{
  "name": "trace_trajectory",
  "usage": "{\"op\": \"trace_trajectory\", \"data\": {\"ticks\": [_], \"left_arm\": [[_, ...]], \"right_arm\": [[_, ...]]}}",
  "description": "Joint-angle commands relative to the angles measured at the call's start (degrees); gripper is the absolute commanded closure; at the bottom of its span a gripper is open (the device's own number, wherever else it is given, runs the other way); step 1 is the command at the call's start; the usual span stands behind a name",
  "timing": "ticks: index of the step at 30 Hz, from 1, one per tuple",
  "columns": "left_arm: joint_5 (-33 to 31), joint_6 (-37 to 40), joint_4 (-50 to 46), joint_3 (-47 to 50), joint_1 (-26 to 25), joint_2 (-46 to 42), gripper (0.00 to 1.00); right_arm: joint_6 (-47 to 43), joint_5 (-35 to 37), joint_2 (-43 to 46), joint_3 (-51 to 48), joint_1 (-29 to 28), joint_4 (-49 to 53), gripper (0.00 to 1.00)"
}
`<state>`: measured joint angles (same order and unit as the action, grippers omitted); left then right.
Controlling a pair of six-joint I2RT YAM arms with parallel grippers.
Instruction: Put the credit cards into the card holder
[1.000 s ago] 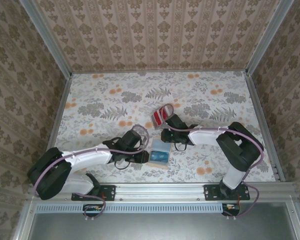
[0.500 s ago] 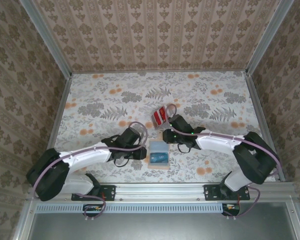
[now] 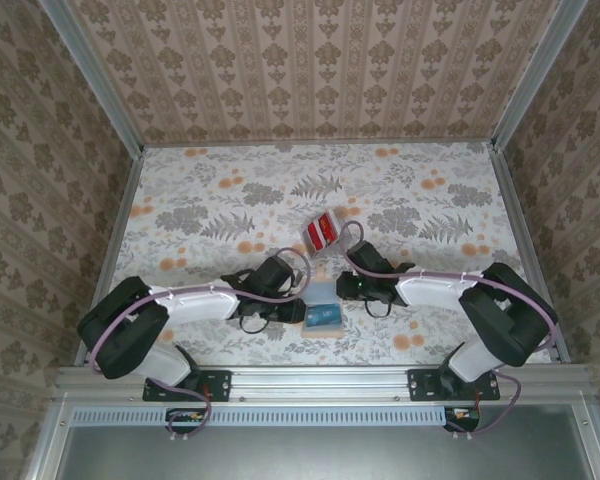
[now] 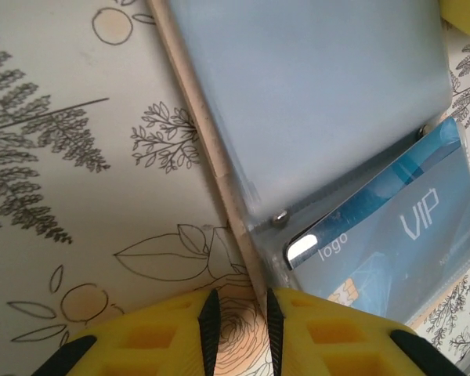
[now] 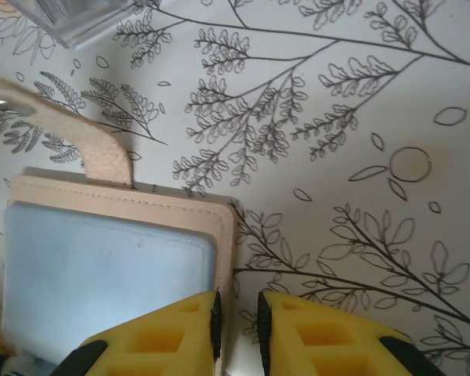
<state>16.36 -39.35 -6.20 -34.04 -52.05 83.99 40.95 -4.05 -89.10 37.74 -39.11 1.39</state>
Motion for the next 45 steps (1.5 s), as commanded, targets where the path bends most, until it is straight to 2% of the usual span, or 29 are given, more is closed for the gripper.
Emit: {"op": "trace_trajectory", "data": {"ticks": [1, 7, 11, 15, 21, 23, 28, 32, 38, 45], "left_arm": [[3.77, -2.22, 4.87, -0.48, -2.02, 4.25, 0.73], [2.04, -2.3, 3.55, -0.61, -3.44, 2.83, 0.73], [0.38, -2.33, 2.58, 0.48, -3.51, -0.08, 0.73], [-1.54, -2.32, 1.77, 1.41, -3.52, -3.07, 0.71], [-7.77, 0.49, -3.97, 0.06, -2.76, -8.93, 0.7], [-8.93, 2.4, -4.21, -0.15, -0.98, -10.06, 0.7], [-1.09, 5.09, -1.23, -1.6, 9.86, -7.76, 0.7], [0.26, 8.71, -1.01, -4.93, 15.14, -6.77, 0.7], [2.42, 12.92, -2.25, -12.17, 19.87, -2.81, 0.7], [6.72, 10.81, 1.61, -19.82, 23.11, 4.96, 0.69]], "right_arm": [[1.41, -5.66, -7.38, 4.71, -2.54, -4.72, 0.76], [0.34, -9.68, -15.71, 14.1, -4.12, -5.4, 0.76], [-1.92, -10.13, -18.29, 18.86, -4.09, -2.67, 0.76], [-4.73, -8.84, -17.85, 21.58, -3.72, 1.64, 0.76], [-7.05, -7.01, -12.4, 21.37, -1.79, 5.84, 0.76], [-7.67, -6.19, -9.96, 21.0, -1.09, 7.04, 0.76], [-8.9, -5.31, -4.63, 20.3, 1.17, 9.18, 0.75], [-10.54, -5.09, -1.69, 20.1, 3.26, 10.7, 0.75], [-11.16, -5.49, 1.75, 19.27, 7.38, 10.84, 0.75], [-11.5, -4.17, 4.24, 19.9, 12.51, 10.82, 0.73]]}}
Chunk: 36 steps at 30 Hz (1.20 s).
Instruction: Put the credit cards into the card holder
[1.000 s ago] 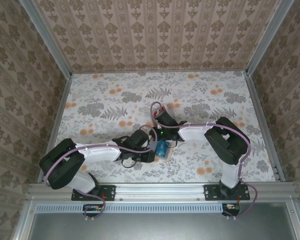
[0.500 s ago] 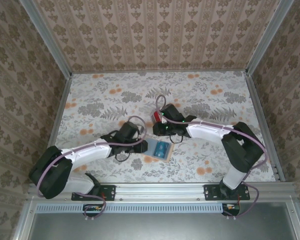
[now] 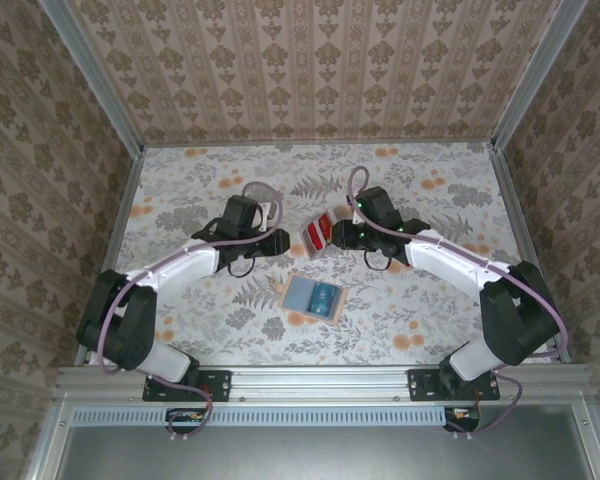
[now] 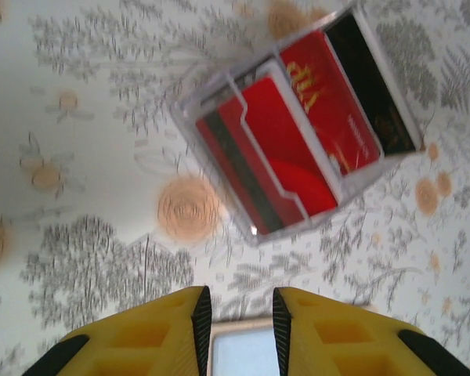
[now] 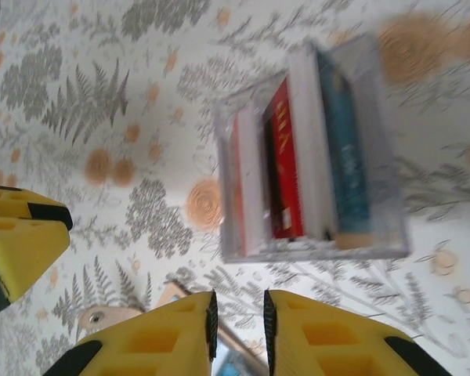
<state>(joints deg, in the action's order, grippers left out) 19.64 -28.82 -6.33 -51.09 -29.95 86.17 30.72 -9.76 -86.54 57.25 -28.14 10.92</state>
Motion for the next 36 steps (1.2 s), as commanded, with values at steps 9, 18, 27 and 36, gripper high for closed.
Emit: {"op": "trace_trajectory", "data": {"ticks": [9, 18, 27, 36], "left_arm": [[8.83, -3.44, 8.41, -7.72, 0.97, 12.19, 0.7], [10.05, -4.31, 9.38, -8.59, 0.6, 16.85, 0.69], [11.2, -4.6, 9.47, -10.21, -0.36, 20.0, 0.69], [10.65, -4.39, 9.45, -10.25, -1.24, 20.53, 0.69]], "right_arm": [[-2.71, 1.56, -4.96, 7.1, 4.57, 4.58, 0.69], [-4.62, -1.53, -13.66, 14.11, 4.26, 8.29, 0.63], [-7.03, -0.8, -18.97, 19.7, 2.79, 12.39, 0.58], [-9.23, 3.38, -23.12, 24.3, 1.05, 16.07, 0.55]]}}
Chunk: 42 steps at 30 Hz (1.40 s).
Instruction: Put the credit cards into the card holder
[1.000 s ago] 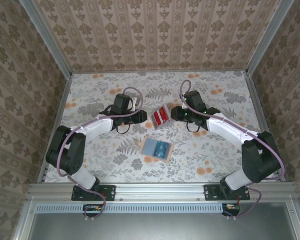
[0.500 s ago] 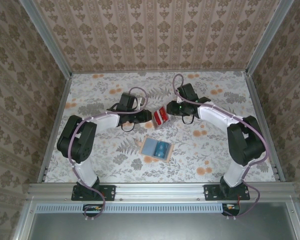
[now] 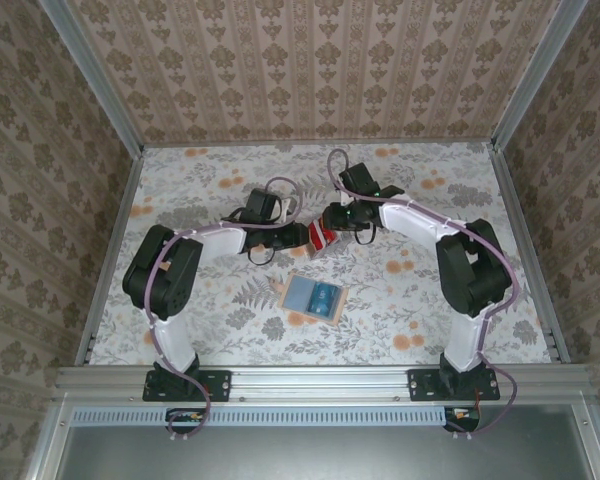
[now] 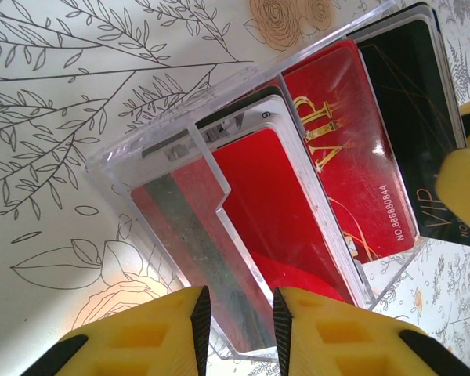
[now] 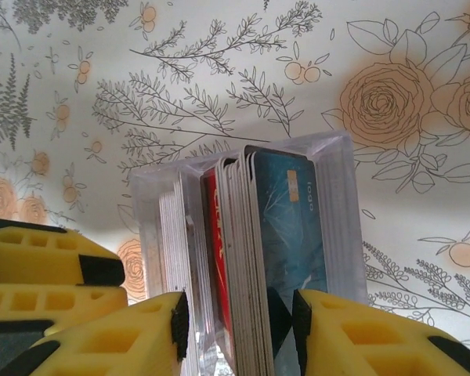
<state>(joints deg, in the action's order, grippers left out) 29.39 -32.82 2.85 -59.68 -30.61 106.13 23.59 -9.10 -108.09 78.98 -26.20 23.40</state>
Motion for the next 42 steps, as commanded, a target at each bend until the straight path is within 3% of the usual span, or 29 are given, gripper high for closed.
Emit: {"op": "trace_trajectory", "data": {"ticks": [1, 15, 42], "left_arm": [[0.81, -0.46, 0.31, -1.64, -0.75, 0.74, 0.69], [-0.5, 0.38, -0.87, -2.0, -1.82, 0.99, 0.69], [-0.67, 0.56, -2.21, -4.58, -2.96, 2.55, 0.68]], "right_arm": [[-2.45, 3.55, -2.05, 3.32, -1.17, 4.23, 0.55], [-3.64, 7.23, -2.11, 5.66, -3.78, 7.1, 0.53], [-3.66, 6.6, 0.22, 6.26, -3.7, 6.91, 0.54]]}}
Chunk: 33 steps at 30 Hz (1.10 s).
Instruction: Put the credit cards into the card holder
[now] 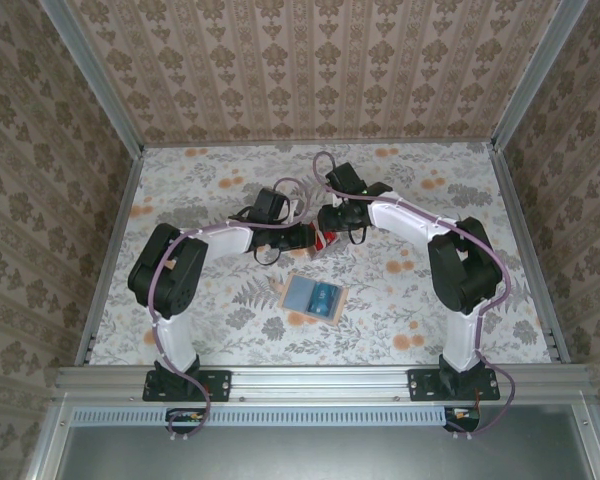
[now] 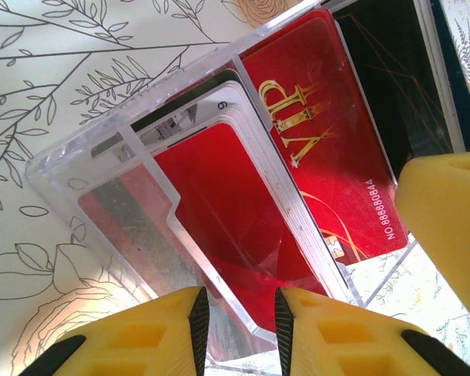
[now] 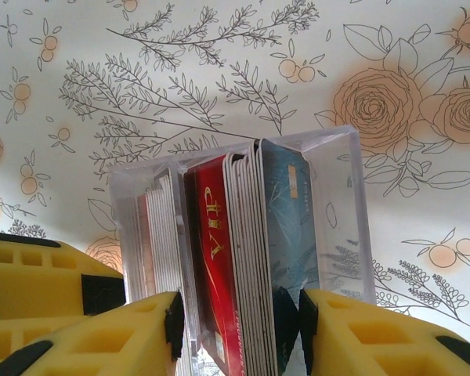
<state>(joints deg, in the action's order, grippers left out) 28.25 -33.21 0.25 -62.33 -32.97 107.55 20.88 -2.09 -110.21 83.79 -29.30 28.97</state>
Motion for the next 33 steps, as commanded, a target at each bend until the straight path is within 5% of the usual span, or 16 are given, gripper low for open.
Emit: {"op": "trace_trajectory", "data": {"ticks": [1, 33], "left_arm": [[0.49, 1.03, 0.13, -2.09, -0.6, 1.24, 0.68], [0.1, 0.96, 0.45, -0.95, -0.52, 0.73, 0.68]], "right_arm": [[-0.97, -0.46, 2.26, 1.54, -0.58, 1.4, 0.54], [-1.59, 0.9, 3.94, 1.11, 0.11, 1.48, 0.8]]}}
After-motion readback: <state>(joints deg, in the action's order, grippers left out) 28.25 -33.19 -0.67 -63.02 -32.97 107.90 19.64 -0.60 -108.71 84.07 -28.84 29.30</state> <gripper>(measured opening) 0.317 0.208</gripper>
